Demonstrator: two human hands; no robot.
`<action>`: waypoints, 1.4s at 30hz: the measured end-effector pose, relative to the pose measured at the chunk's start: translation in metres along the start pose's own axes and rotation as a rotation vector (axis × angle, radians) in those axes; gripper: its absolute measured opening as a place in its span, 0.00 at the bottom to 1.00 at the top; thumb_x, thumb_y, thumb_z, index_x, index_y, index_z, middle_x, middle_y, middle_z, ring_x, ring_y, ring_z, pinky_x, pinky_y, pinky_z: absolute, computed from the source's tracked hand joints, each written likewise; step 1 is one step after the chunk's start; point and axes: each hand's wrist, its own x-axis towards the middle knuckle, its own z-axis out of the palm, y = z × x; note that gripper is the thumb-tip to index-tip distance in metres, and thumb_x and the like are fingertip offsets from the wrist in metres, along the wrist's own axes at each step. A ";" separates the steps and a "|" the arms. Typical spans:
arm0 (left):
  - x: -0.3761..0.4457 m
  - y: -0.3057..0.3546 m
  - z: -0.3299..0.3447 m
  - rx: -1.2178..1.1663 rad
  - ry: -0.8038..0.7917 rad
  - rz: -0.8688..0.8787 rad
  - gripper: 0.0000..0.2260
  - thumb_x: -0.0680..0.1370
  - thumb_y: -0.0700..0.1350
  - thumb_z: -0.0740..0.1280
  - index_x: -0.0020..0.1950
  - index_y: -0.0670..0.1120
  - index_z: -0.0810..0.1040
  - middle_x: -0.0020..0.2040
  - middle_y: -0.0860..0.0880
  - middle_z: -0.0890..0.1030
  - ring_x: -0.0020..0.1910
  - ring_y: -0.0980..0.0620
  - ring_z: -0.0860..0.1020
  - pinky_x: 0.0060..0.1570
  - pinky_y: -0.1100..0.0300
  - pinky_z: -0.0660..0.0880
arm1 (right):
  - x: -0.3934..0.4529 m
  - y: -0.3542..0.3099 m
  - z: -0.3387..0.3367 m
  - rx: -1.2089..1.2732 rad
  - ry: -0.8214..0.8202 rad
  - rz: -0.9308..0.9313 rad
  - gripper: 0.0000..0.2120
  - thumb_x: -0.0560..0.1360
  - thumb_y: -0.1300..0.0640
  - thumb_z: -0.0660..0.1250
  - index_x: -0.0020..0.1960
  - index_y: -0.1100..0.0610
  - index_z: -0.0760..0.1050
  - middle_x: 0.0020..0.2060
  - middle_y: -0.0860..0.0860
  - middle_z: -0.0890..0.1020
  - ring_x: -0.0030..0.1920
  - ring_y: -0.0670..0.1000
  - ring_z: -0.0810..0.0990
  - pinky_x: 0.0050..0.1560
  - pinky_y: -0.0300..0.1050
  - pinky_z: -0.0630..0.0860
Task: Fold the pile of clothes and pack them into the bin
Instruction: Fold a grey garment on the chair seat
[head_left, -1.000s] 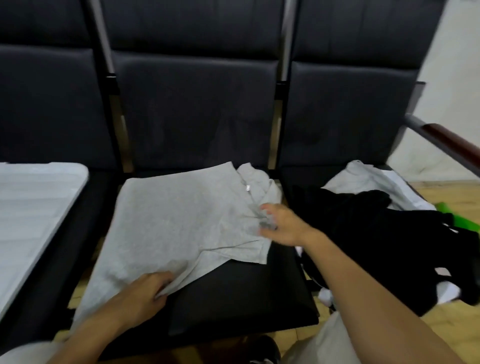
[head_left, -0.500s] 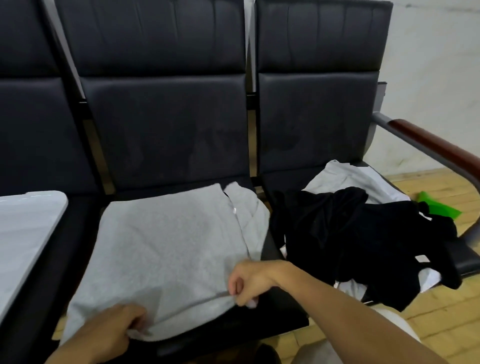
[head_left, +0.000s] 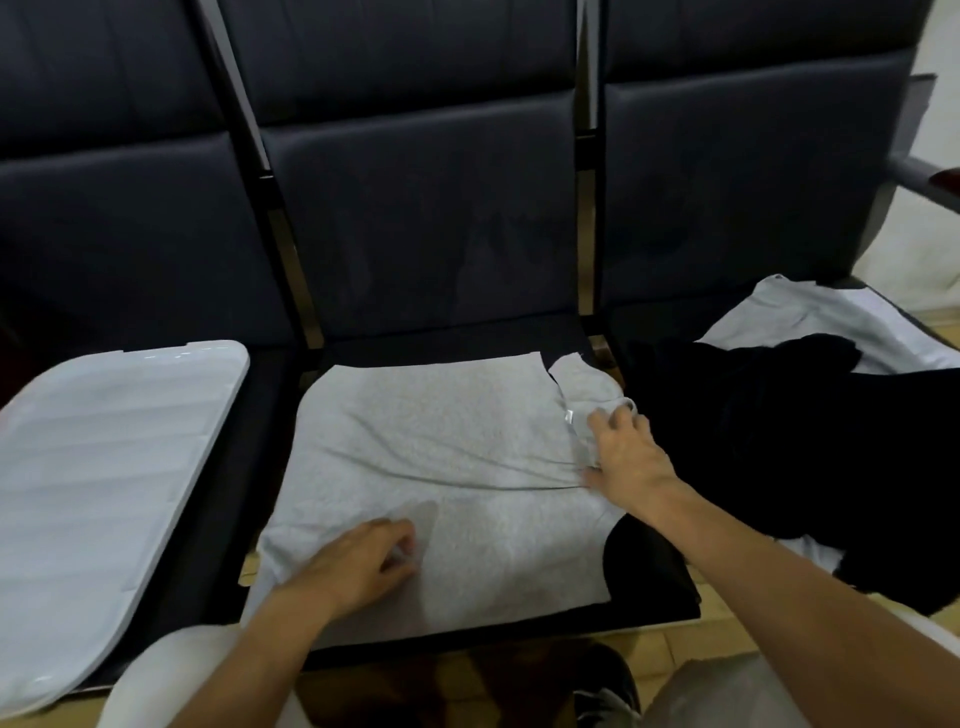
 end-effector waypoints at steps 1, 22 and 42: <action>0.001 0.003 0.000 0.012 0.006 0.004 0.06 0.79 0.56 0.64 0.45 0.58 0.69 0.45 0.60 0.73 0.44 0.60 0.73 0.45 0.64 0.71 | 0.002 0.002 0.001 0.049 -0.005 0.048 0.30 0.76 0.48 0.69 0.72 0.53 0.59 0.71 0.60 0.58 0.68 0.61 0.64 0.61 0.53 0.74; 0.230 0.202 -0.059 0.333 0.070 0.322 0.24 0.77 0.52 0.67 0.71 0.50 0.65 0.68 0.48 0.68 0.68 0.45 0.67 0.63 0.49 0.67 | -0.014 0.074 -0.069 0.154 -0.302 0.255 0.27 0.69 0.33 0.70 0.50 0.55 0.70 0.46 0.50 0.74 0.50 0.53 0.80 0.45 0.44 0.75; 0.297 0.266 -0.102 -0.249 0.703 0.179 0.06 0.79 0.43 0.63 0.56 0.48 0.70 0.56 0.46 0.73 0.52 0.46 0.74 0.50 0.49 0.74 | -0.038 0.152 -0.091 0.731 -0.242 0.093 0.24 0.65 0.36 0.76 0.26 0.52 0.72 0.24 0.44 0.75 0.30 0.42 0.78 0.35 0.38 0.76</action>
